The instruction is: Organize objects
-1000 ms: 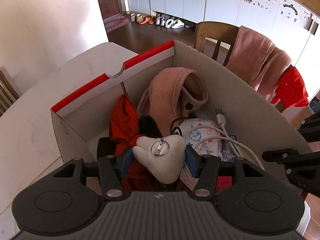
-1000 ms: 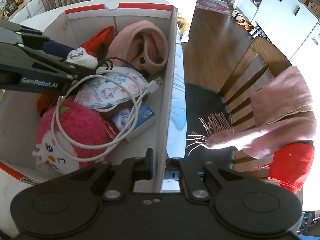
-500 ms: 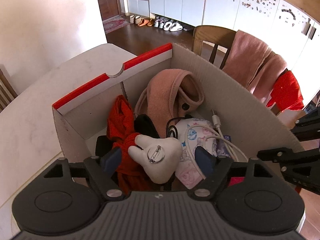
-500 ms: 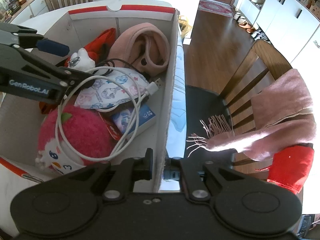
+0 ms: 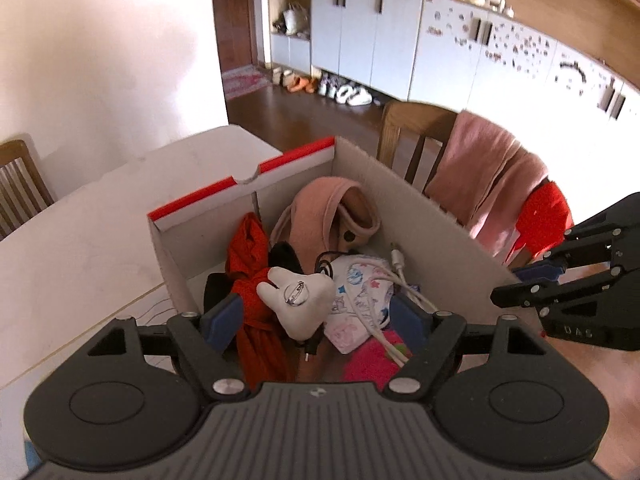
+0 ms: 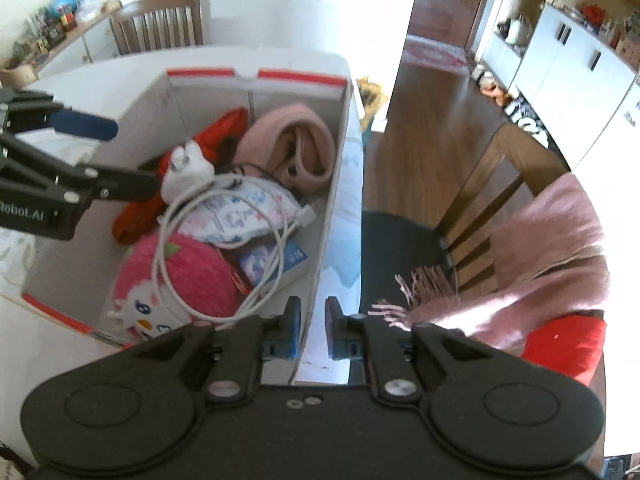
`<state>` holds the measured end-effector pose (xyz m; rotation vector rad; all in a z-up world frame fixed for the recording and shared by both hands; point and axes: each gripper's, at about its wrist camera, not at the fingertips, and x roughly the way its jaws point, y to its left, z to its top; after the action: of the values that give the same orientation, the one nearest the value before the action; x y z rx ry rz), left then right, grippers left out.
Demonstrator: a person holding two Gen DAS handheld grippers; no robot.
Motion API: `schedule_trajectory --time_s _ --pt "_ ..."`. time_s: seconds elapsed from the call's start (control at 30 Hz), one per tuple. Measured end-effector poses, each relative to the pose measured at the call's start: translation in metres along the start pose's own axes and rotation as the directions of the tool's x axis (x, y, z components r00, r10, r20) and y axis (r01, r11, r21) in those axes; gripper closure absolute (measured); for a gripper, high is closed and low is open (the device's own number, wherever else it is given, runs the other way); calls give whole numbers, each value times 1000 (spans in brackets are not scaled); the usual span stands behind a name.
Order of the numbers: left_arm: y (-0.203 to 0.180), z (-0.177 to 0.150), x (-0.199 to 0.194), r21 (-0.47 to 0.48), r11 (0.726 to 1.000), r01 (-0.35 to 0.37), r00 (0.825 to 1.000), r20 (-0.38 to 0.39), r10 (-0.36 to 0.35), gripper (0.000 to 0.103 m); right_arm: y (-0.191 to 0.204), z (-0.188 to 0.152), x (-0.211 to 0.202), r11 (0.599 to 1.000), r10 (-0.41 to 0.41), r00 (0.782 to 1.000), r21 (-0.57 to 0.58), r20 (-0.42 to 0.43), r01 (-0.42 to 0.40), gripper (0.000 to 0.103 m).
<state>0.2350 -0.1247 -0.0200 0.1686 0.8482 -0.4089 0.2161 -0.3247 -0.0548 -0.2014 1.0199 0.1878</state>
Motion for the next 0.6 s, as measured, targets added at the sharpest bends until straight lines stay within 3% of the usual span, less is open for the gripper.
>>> schedule_trajectory --time_s 0.13,0.27,0.43,0.6 --pt "-3 -5 -25 -34 999 4 998 57 -2 23 1 -2 -25 999 32 997 1 72 -33 87" --pt "-6 -11 -46 -64 998 24 994 108 -17 23 9 -7 -43 998 63 989 -5 135 -63 72" --pt "-7 -24 -70 -66 997 51 987 156 -40 23 17 -13 -61 995 89 974 19 207 -95 65" --pt "2 -38 -89 -93 994 64 982 183 -46 17 30 -20 -77 992 104 959 37 265 -117 52"
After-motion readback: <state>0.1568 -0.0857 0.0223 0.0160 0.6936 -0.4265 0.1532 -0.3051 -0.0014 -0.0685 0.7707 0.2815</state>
